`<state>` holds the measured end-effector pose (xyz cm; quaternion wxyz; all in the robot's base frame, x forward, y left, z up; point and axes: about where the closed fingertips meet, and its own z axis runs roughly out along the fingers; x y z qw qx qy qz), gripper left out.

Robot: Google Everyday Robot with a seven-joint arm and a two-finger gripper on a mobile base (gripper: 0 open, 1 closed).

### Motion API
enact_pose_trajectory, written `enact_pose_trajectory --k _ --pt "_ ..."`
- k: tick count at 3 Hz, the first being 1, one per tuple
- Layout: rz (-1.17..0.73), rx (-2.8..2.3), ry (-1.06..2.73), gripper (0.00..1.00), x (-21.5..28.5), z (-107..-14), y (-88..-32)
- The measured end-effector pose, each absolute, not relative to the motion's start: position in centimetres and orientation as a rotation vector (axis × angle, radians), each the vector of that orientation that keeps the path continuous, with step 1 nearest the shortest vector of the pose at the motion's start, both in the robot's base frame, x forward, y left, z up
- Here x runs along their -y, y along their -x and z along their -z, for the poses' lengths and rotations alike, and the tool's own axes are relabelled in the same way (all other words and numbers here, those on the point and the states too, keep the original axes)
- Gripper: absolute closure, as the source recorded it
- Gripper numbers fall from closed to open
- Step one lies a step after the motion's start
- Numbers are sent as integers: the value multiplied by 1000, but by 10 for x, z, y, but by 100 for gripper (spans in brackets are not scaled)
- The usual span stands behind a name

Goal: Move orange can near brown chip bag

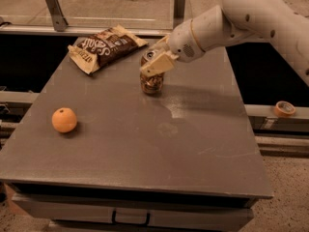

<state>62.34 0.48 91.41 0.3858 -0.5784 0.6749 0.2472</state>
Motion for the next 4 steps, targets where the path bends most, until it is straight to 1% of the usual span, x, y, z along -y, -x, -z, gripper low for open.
enact_pose_trajectory --k 1,2,3,4 --pt "-622 -1670 1499 100 -46 -915 -646" --pt "-595 -1642 1508 100 -75 -922 -669" --pt "-570 -1639 1523 82 -97 -920 -687" --pt "-549 -1647 1534 59 -115 -913 -703"
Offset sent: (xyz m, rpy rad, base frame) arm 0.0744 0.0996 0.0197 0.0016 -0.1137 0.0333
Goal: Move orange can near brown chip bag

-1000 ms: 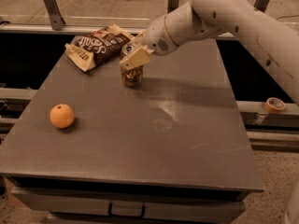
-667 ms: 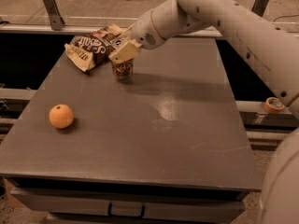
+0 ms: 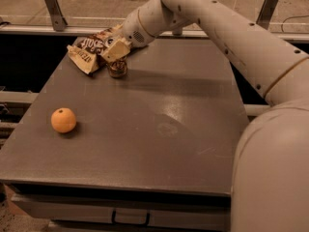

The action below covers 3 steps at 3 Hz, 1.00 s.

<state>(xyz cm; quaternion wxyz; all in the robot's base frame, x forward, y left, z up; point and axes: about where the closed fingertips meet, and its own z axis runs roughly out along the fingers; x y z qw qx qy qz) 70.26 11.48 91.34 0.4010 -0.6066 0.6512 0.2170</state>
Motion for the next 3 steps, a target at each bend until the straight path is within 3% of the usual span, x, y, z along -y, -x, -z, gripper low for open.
enact_pose_trajectory --k 2,3 --pt "-537 -1659 1537 12 -132 -905 -718" --pt "-540 -1659 1534 0 -133 -905 -719"
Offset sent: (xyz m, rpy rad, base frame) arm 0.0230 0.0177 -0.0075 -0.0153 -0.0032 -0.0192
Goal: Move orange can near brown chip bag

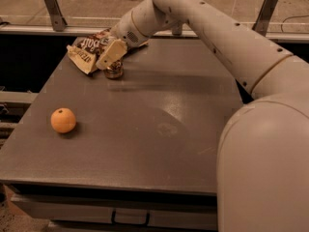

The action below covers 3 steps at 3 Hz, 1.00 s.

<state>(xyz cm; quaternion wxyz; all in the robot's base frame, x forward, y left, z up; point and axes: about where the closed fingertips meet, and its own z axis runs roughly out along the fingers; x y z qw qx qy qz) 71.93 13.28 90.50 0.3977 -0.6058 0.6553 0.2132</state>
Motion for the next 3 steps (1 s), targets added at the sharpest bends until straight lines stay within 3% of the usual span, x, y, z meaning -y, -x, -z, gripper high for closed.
enact_pose_trajectory --k 2,3 --pt "-568 -1640 1496 0 -106 -931 -715" --pt "-569 -1611 1424 0 -46 -973 -707"
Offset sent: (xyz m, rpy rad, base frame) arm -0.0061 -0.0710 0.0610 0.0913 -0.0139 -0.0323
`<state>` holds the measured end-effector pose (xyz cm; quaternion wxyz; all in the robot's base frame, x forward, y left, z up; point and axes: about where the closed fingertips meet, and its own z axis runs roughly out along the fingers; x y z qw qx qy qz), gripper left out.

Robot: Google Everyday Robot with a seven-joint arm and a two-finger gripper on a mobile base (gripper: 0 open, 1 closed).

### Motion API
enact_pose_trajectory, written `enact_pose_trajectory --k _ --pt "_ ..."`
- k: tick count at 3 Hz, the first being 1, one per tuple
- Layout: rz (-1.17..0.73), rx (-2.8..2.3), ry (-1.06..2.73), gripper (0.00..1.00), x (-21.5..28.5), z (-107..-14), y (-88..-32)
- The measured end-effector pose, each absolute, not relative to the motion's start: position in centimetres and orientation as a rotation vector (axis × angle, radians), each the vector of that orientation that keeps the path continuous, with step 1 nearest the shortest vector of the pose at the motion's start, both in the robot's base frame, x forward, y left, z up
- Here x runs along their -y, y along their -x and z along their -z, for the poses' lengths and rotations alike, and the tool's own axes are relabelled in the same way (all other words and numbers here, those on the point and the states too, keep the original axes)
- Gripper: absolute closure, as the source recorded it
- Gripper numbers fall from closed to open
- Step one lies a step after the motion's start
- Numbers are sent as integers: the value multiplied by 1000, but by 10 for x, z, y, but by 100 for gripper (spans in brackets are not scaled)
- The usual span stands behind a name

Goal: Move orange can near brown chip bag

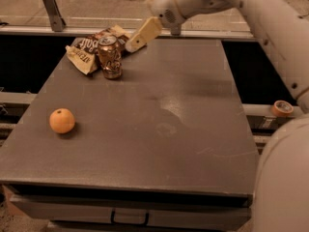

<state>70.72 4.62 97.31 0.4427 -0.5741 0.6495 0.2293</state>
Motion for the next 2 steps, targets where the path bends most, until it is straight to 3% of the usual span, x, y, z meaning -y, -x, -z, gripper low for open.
enact_pose_trajectory --k 2 --pt "-522 -1502 1239 0 111 -1079 -661"
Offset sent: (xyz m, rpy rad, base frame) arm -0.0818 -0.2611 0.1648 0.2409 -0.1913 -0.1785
